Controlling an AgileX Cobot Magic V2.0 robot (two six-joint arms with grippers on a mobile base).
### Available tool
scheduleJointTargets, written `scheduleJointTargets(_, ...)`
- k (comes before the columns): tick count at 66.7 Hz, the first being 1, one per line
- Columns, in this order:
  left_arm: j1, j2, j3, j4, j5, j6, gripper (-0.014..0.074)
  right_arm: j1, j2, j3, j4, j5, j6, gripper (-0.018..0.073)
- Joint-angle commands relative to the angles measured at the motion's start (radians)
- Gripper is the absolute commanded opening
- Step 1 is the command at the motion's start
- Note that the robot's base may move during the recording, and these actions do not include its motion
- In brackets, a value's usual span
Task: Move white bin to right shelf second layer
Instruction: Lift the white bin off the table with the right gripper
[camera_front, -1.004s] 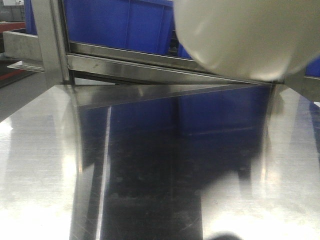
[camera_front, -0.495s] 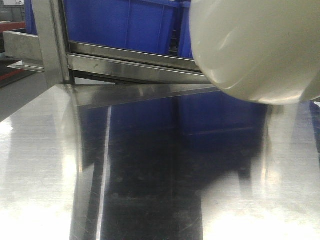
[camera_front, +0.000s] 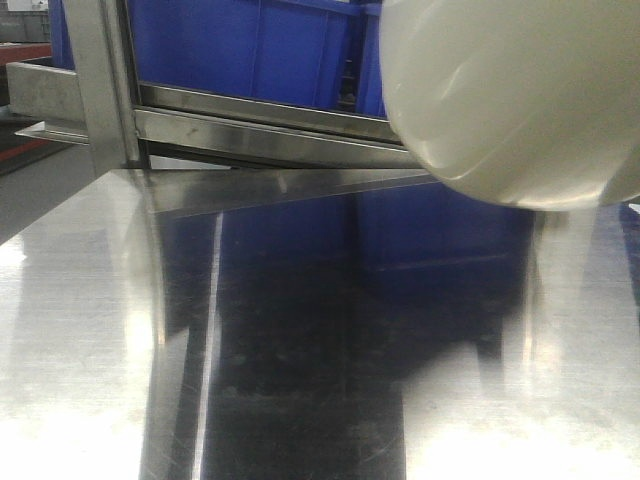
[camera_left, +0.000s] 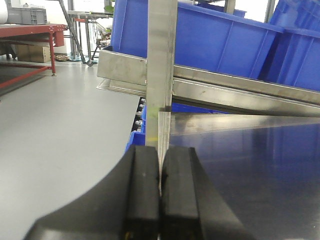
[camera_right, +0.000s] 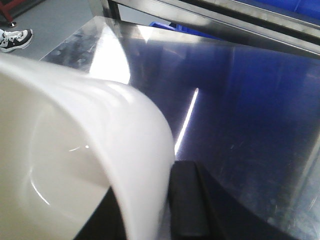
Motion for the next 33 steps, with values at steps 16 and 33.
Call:
scheduleJointTargets(16, -0.006, -0.003, 0.037, -0.009, -0.086, -0.010, 0.0085, -0.005, -0.008, -0.031, 0.000, -0.107, -0.001, 0.0055)
scheduleJointTargets(33, -0.006, -0.003, 0.037, -0.009, -0.086, -0.010, 0.0085, -0.005, -0.008, -0.031, 0.000, -0.107, -0.001, 0.0055)
